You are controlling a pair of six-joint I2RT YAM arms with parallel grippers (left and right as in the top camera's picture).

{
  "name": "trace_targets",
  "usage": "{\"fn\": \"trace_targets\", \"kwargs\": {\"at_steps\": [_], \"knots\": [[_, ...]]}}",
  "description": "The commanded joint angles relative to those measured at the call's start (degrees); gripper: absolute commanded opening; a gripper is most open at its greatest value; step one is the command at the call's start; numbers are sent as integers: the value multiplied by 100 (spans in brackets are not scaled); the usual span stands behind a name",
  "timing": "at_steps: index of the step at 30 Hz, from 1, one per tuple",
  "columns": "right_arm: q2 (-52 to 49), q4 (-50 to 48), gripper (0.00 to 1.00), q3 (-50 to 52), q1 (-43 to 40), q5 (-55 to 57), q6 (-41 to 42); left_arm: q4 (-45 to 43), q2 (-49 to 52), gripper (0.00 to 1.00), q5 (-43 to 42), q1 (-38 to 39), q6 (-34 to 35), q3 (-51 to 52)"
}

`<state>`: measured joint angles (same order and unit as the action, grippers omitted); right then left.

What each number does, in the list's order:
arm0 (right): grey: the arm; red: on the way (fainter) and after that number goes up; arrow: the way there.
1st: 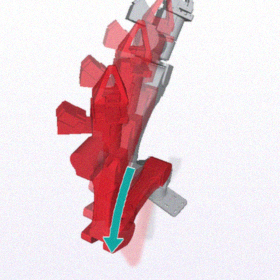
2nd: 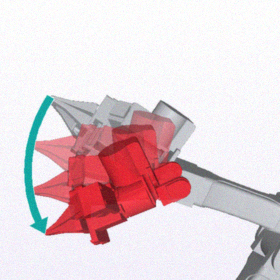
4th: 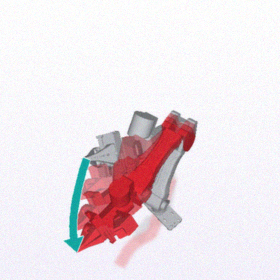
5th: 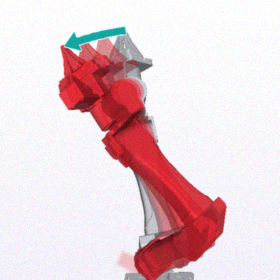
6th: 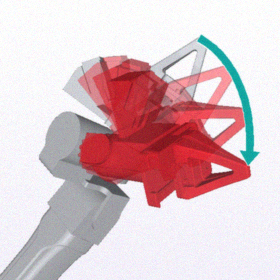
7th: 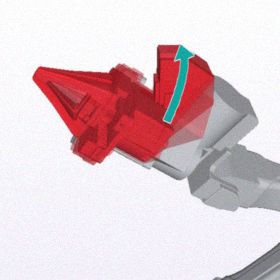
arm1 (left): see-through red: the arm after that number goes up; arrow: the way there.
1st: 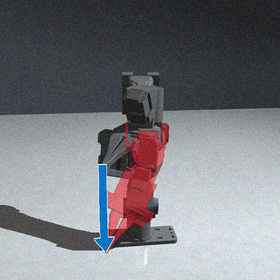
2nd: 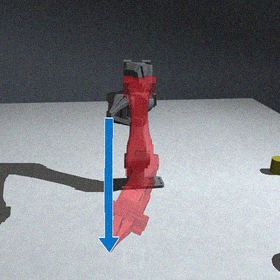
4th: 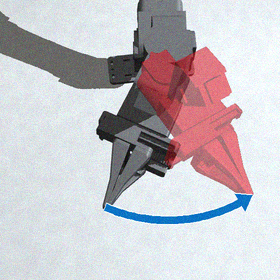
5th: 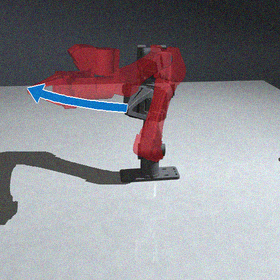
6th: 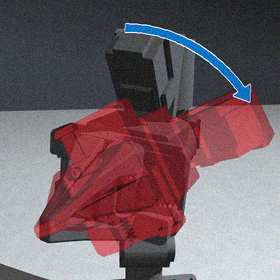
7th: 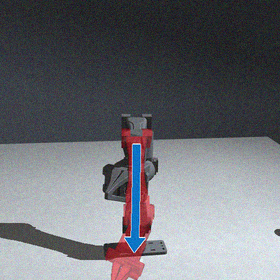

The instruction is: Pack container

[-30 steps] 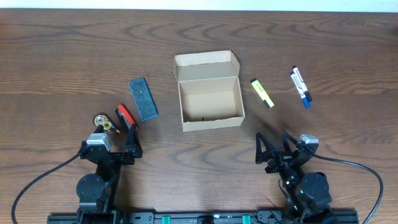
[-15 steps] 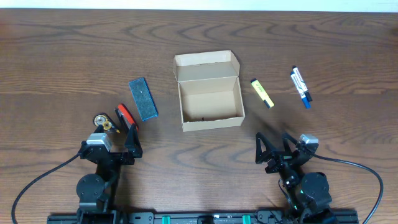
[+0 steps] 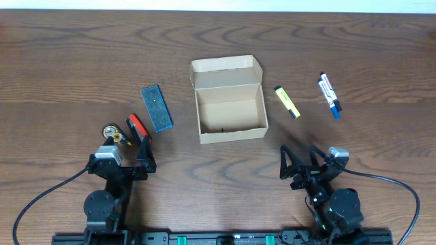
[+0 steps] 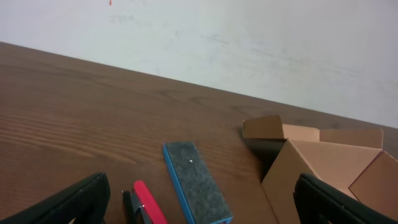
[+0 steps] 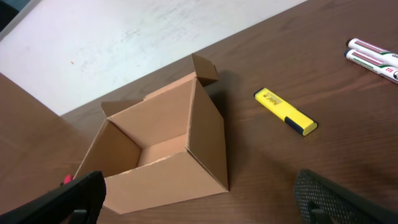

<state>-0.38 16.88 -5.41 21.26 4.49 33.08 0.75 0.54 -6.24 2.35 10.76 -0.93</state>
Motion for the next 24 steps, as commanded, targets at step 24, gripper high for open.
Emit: {"fn": "trace_targets", "kwargs": {"at_steps": [24], "knots": [[-11, 7, 99, 22, -66, 39, 52, 291, 11, 95, -389, -9, 107, 55]]}}
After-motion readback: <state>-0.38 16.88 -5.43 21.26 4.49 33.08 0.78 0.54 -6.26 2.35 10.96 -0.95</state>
